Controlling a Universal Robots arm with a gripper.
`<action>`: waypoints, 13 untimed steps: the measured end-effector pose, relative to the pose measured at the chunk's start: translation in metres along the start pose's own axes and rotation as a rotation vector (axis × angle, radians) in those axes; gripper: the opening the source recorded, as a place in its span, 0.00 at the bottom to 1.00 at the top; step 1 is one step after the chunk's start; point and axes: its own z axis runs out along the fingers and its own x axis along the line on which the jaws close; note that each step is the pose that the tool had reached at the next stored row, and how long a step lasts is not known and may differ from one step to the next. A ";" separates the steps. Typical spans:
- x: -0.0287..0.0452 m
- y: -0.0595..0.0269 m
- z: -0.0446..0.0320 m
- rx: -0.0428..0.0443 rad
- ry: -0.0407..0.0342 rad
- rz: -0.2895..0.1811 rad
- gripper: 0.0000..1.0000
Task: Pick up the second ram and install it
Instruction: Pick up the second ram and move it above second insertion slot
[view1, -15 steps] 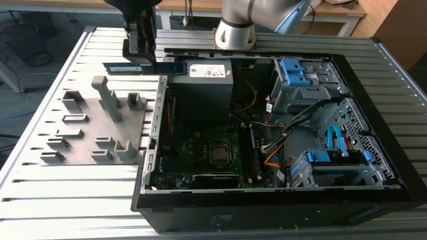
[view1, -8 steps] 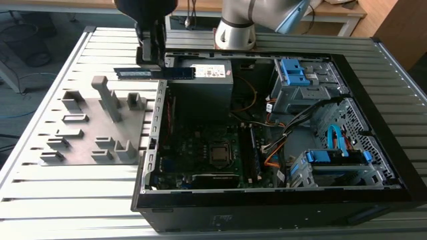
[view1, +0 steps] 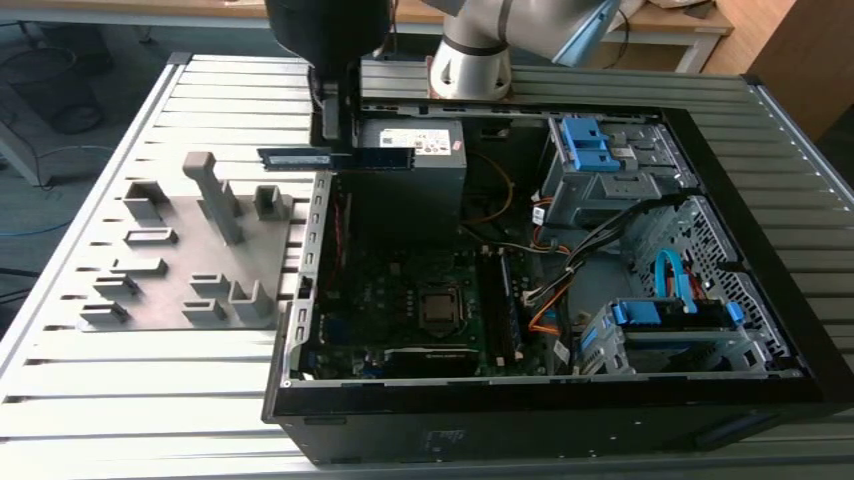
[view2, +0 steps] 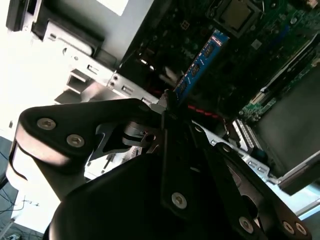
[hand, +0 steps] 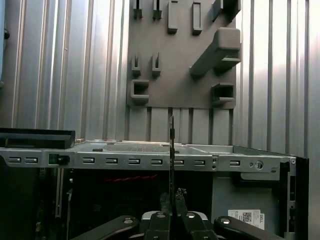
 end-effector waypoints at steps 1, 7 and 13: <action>0.0002 -0.0027 0.0012 -0.0001 -0.0001 0.000 0.14; 0.0012 -0.0206 0.0071 -0.0016 0.0000 0.000 0.14; 0.0021 -0.0423 0.0115 -0.0037 -0.0001 0.000 0.14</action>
